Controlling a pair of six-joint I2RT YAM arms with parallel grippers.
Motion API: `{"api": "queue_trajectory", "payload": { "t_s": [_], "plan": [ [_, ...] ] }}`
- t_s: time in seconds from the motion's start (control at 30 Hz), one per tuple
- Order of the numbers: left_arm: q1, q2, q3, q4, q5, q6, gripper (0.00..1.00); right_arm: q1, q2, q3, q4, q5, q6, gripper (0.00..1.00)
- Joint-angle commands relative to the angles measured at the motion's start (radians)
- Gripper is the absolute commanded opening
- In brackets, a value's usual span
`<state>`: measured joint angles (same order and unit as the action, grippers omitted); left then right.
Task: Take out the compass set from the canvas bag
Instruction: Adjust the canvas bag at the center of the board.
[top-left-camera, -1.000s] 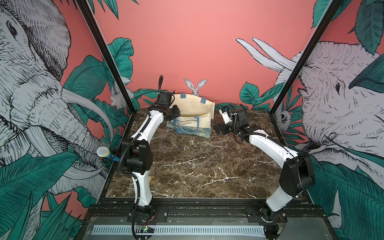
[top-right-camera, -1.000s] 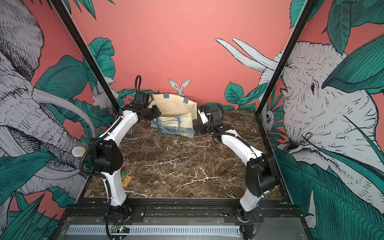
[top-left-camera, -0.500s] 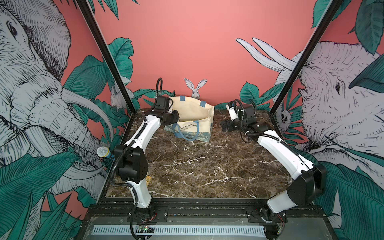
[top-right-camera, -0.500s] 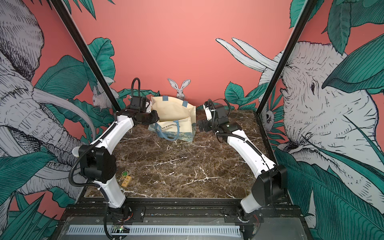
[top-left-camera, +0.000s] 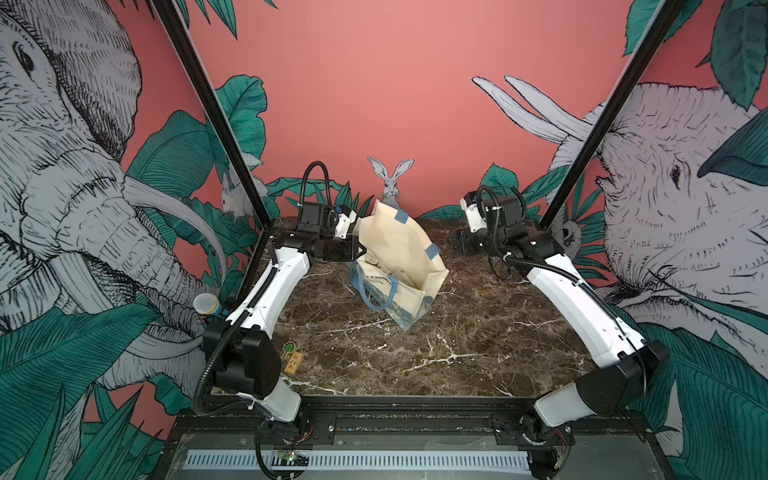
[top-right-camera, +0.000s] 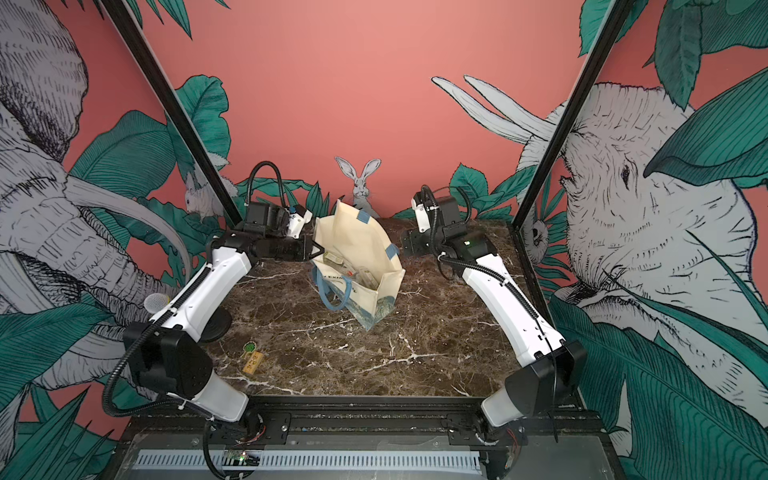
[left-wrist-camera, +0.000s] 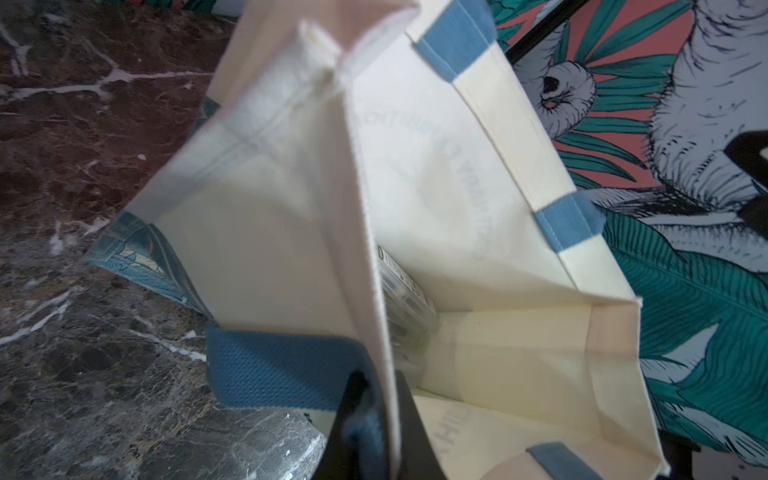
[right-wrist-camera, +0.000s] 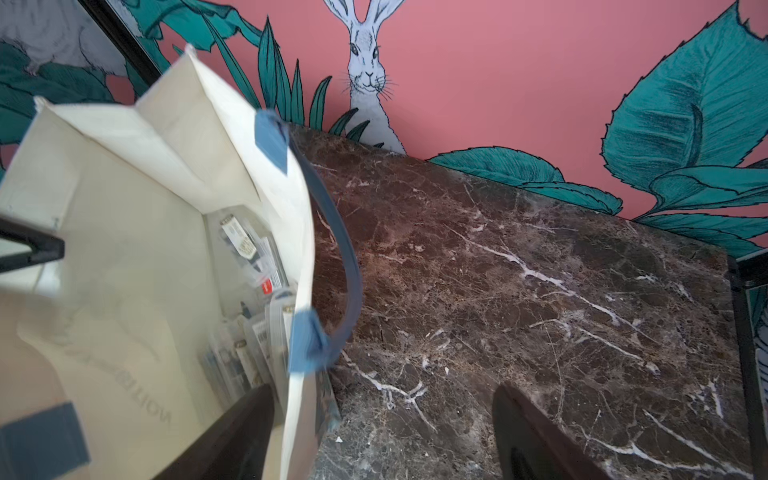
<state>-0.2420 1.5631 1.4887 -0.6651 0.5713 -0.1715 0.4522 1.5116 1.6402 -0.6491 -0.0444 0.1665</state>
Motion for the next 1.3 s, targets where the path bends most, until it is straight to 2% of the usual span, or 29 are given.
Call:
{"api": "queue_trajectory", "payload": {
  "t_s": [0.0, 0.1, 0.23, 0.37, 0.63, 0.67, 0.77, 0.8, 0.87, 0.97, 1.2, 1.27],
  "plan": [
    [-0.006, -0.075, -0.018, 0.042, 0.133, 0.055, 0.00, 0.015, 0.011, 0.037, -0.027, -0.066, 0.080, 0.82],
    [-0.005, -0.077, -0.028, 0.049, 0.133, 0.055, 0.00, 0.028, 0.075, 0.065, -0.042, -0.112, 0.150, 0.79],
    [-0.007, -0.077, -0.045, 0.069, 0.137, 0.048, 0.00, 0.047, 0.171, 0.078, -0.051, -0.204, 0.262, 0.69],
    [-0.007, -0.075, -0.059, 0.074, 0.132, 0.052, 0.00, 0.060, 0.183, 0.045, -0.037, -0.221, 0.290, 0.61],
    [-0.006, -0.045, -0.068, 0.082, 0.126, 0.041, 0.00, 0.066, 0.178, -0.020, 0.026, -0.248, 0.317, 0.35],
    [-0.006, -0.044, -0.068, 0.082, 0.124, 0.035, 0.00, 0.066, 0.180, -0.020, 0.028, -0.250, 0.320, 0.28],
    [-0.006, -0.050, -0.064, 0.072, 0.104, 0.021, 0.00, 0.068, 0.182, -0.023, 0.035, -0.254, 0.329, 0.16],
    [-0.007, -0.055, -0.059, 0.057, 0.092, 0.017, 0.07, 0.068, 0.181, -0.025, 0.038, -0.254, 0.333, 0.13],
    [-0.012, -0.069, -0.050, 0.014, 0.054, 0.009, 0.28, 0.069, 0.174, -0.029, 0.045, -0.254, 0.339, 0.08],
    [-0.036, -0.097, -0.038, -0.071, -0.032, 0.008, 0.45, 0.072, 0.157, -0.044, 0.056, -0.248, 0.350, 0.03],
    [-0.131, -0.091, 0.001, -0.211, -0.151, -0.054, 0.61, 0.096, 0.105, -0.099, 0.113, -0.217, 0.377, 0.00],
    [-0.149, -0.068, 0.007, -0.222, -0.168, -0.062, 0.62, 0.104, 0.098, -0.109, 0.124, -0.211, 0.382, 0.00]
  ]
}}
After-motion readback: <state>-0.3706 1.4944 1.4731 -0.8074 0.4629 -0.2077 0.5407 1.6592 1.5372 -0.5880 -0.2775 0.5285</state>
